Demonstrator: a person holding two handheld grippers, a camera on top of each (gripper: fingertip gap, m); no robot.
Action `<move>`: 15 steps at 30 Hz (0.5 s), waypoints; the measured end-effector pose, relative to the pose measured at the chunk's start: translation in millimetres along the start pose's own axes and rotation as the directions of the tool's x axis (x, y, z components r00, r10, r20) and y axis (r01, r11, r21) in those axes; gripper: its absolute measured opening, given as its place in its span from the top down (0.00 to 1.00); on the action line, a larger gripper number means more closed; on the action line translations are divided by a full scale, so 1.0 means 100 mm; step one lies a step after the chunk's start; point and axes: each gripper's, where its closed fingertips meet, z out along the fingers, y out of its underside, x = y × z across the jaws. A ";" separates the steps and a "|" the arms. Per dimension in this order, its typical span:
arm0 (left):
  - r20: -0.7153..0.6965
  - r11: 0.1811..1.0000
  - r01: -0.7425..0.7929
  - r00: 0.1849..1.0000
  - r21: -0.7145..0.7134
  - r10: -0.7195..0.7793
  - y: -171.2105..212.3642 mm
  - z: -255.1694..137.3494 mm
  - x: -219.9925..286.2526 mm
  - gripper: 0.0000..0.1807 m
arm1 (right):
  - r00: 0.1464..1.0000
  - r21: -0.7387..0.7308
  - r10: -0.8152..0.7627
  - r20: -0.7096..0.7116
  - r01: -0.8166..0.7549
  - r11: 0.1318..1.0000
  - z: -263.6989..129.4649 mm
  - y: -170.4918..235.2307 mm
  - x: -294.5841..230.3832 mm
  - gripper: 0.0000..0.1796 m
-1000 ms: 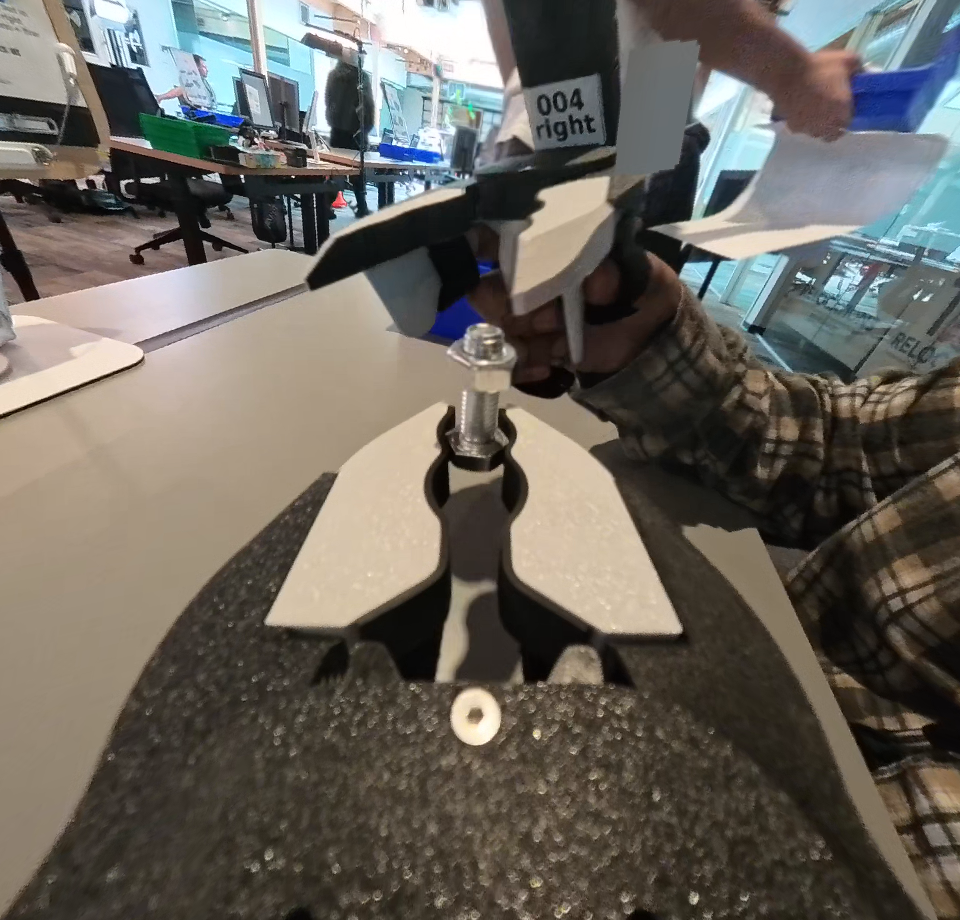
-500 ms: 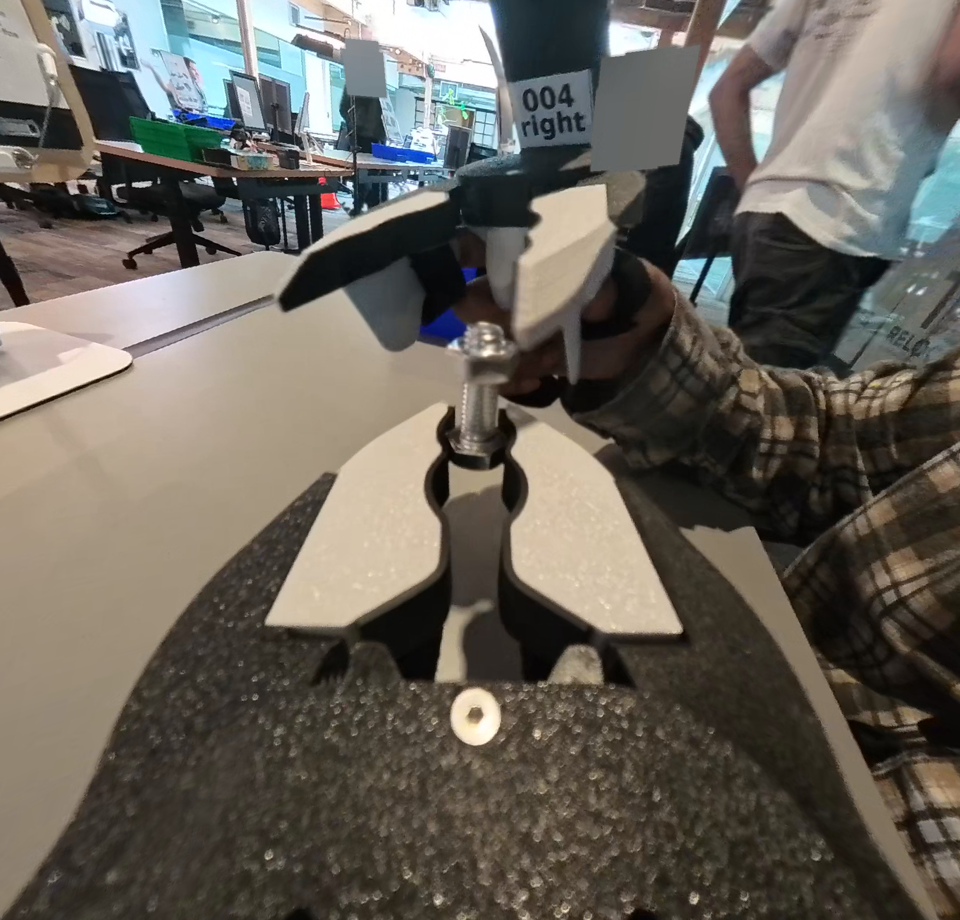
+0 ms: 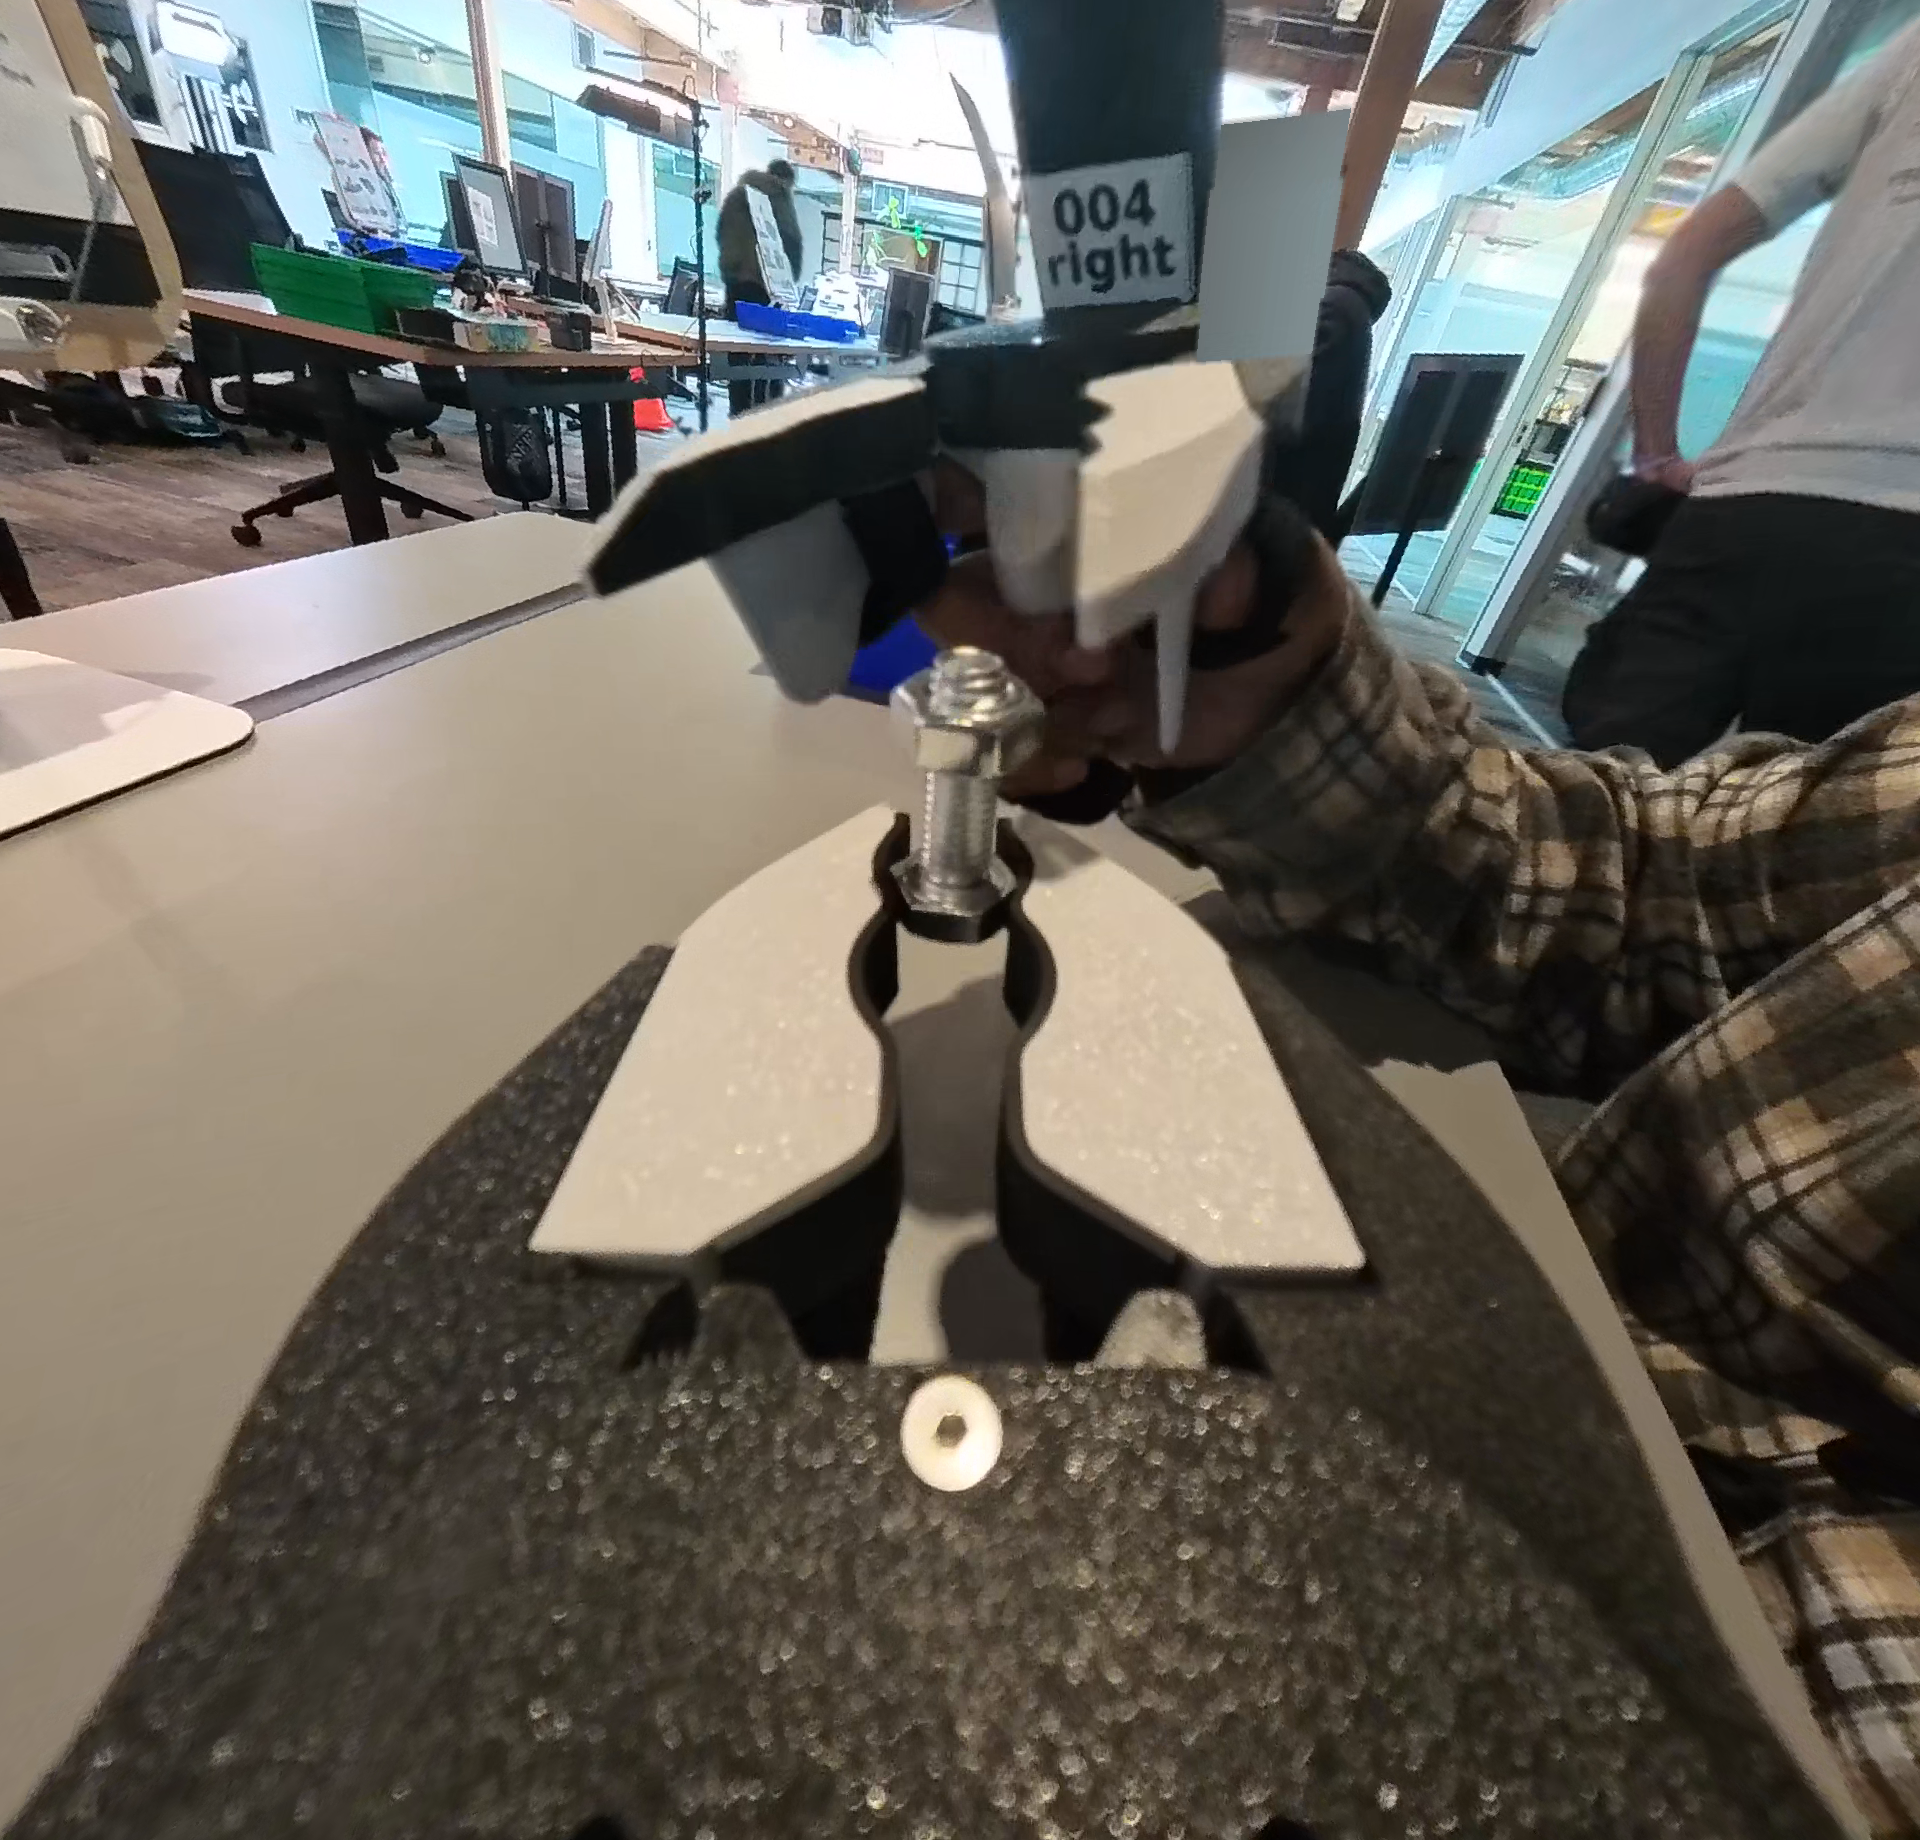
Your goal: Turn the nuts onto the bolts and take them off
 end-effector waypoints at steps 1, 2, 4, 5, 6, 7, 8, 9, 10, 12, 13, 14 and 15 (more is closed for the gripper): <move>-0.004 1.000 0.003 1.000 0.000 -0.003 0.01 0.01 0.01 0.92 | 1.000 -0.023 -0.013 0.009 0.013 1.000 0.06 0.04 -0.05 0.55; -0.007 1.000 0.002 1.000 -0.001 -0.002 0.01 0.01 0.01 0.92 | 1.000 -0.048 -0.025 -0.006 0.024 0.999 0.09 0.08 -0.04 0.55; 0.001 1.000 -0.006 1.000 -0.002 0.006 0.00 0.00 0.01 0.92 | 0.999 -0.054 -0.027 -0.043 0.024 0.998 0.02 0.09 0.06 0.54; 0.001 1.000 -0.007 1.000 0.004 0.007 -0.01 -0.01 0.01 0.92 | 0.997 -0.040 -0.023 -0.068 0.020 0.999 -0.04 0.07 0.13 0.57; -0.003 1.000 -0.005 1.000 0.010 0.005 -0.03 -0.02 0.01 0.92 | 0.997 -0.017 -0.017 -0.073 0.016 1.000 -0.09 0.03 0.15 0.57; 0.003 1.000 -0.005 1.000 0.009 0.005 -0.03 -0.02 0.00 0.92 | 0.999 -0.001 -0.005 -0.052 0.005 1.000 -0.09 0.00 0.12 0.57; 0.007 1.000 -0.007 1.000 0.004 0.007 -0.02 -0.01 0.00 0.92 | 0.999 0.006 -0.011 -0.030 0.011 1.000 -0.05 -0.01 0.06 0.57; 0.006 1.000 -0.007 1.000 -0.001 0.007 -0.01 0.00 0.00 0.92 | 1.000 0.004 -0.025 -0.010 0.025 1.000 0.01 -0.01 -0.01 0.56; 0.003 1.000 -0.006 1.000 -0.003 0.006 0.00 0.01 0.01 0.92 | 0.999 -0.008 -0.033 -0.001 0.033 0.999 0.06 0.01 -0.05 0.55; -0.002 1.000 -0.010 1.000 -0.007 0.010 0.01 0.02 0.02 0.92 | 0.999 -0.029 -0.044 -0.029 0.043 0.999 0.08 0.05 0.00 0.54; 0.005 1.000 -0.013 1.000 -0.010 0.013 0.01 0.01 0.02 0.92 | 0.999 -0.028 -0.038 -0.039 0.037 0.999 0.03 0.05 0.04 0.53; 0.008 1.000 -0.012 1.000 -0.008 0.012 0.00 0.01 0.01 0.92 | 0.998 -0.024 -0.032 -0.051 0.031 0.999 -0.02 0.05 0.08 0.56; 0.003 1.000 -0.007 1.000 0.003 0.007 -0.01 -0.01 0.01 0.92 | 0.998 -0.001 -0.032 -0.061 0.032 0.999 -0.06 0.02 0.11 0.56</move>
